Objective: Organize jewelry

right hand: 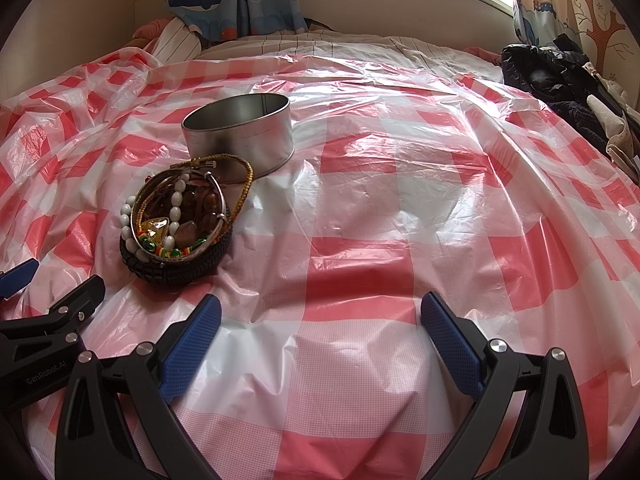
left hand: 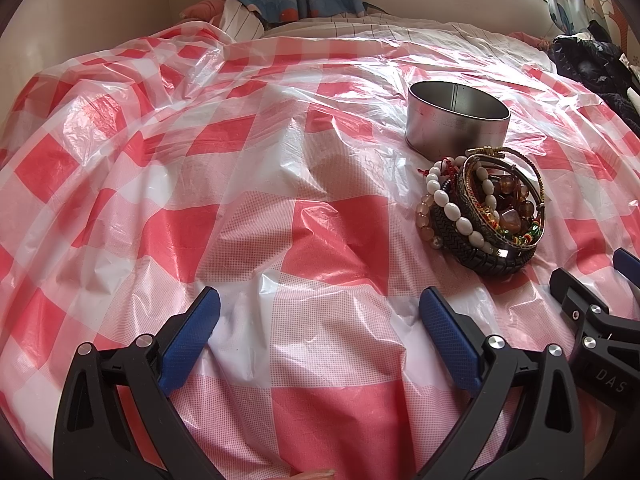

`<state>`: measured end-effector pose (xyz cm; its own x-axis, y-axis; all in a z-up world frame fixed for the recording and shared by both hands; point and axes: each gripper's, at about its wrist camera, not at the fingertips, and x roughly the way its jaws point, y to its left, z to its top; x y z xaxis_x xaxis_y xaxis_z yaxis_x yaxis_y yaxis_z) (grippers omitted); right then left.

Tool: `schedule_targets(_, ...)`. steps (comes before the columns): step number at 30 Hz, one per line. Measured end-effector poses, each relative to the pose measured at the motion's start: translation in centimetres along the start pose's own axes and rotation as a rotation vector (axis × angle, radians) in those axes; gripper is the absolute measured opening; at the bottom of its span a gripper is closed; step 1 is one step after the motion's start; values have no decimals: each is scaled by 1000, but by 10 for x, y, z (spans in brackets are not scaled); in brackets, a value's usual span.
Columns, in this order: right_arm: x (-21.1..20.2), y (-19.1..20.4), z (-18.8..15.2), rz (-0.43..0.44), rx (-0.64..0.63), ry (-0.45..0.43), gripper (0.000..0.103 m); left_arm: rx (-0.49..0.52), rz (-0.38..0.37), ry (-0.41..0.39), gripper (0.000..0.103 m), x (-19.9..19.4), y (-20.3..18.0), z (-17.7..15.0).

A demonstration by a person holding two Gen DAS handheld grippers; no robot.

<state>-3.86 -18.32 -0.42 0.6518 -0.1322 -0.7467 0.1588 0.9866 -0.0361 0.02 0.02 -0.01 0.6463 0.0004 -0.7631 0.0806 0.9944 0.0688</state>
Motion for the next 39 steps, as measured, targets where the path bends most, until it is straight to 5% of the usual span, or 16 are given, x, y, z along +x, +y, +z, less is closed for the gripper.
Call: schedule_targets(39,-11,-2,-1,22,15,-48,96,-11,-7,0,96,0,1,0)
